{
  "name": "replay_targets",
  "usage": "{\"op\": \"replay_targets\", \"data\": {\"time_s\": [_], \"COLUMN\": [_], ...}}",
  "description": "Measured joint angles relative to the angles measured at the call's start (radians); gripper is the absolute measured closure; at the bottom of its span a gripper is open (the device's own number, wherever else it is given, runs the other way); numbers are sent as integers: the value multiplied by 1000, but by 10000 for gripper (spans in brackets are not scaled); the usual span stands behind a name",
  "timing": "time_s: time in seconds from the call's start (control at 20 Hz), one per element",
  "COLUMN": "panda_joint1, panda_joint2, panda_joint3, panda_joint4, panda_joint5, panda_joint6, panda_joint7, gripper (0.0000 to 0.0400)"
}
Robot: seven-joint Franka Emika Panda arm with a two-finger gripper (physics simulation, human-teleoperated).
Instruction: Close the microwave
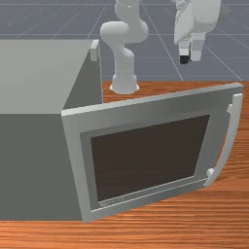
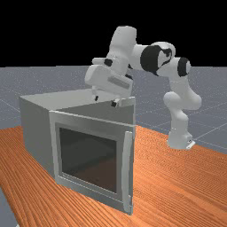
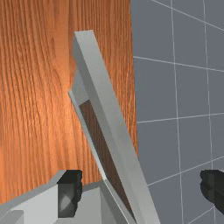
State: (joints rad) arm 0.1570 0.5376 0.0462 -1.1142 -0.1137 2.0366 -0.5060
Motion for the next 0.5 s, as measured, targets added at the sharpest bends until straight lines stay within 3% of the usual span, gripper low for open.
{"op": "replay_targets", "data": {"time_s": [0.05, 0.1, 0.15, 0.2, 0.25, 0.35, 0.5], "panda_joint1": [-3, 3, 4, 1, 9, 24, 64], "panda_joint2": [3, -10, -2, 34, 38, 135, 202], "panda_joint3": [6, -5, -6, 6, 6, 21, 14], "panda_joint4": [24, -11, -1, 86, 93, 289, 407], "panda_joint5": [14, -9, -10, 17, 14, 44, 21], "panda_joint6": [-45, 39, 48, -79, -84, -256, -317], "panda_joint7": [-13, 6, 5, -14, -5, -1, 20], "gripper": [0, 0, 0, 0, 0, 0, 0]}}
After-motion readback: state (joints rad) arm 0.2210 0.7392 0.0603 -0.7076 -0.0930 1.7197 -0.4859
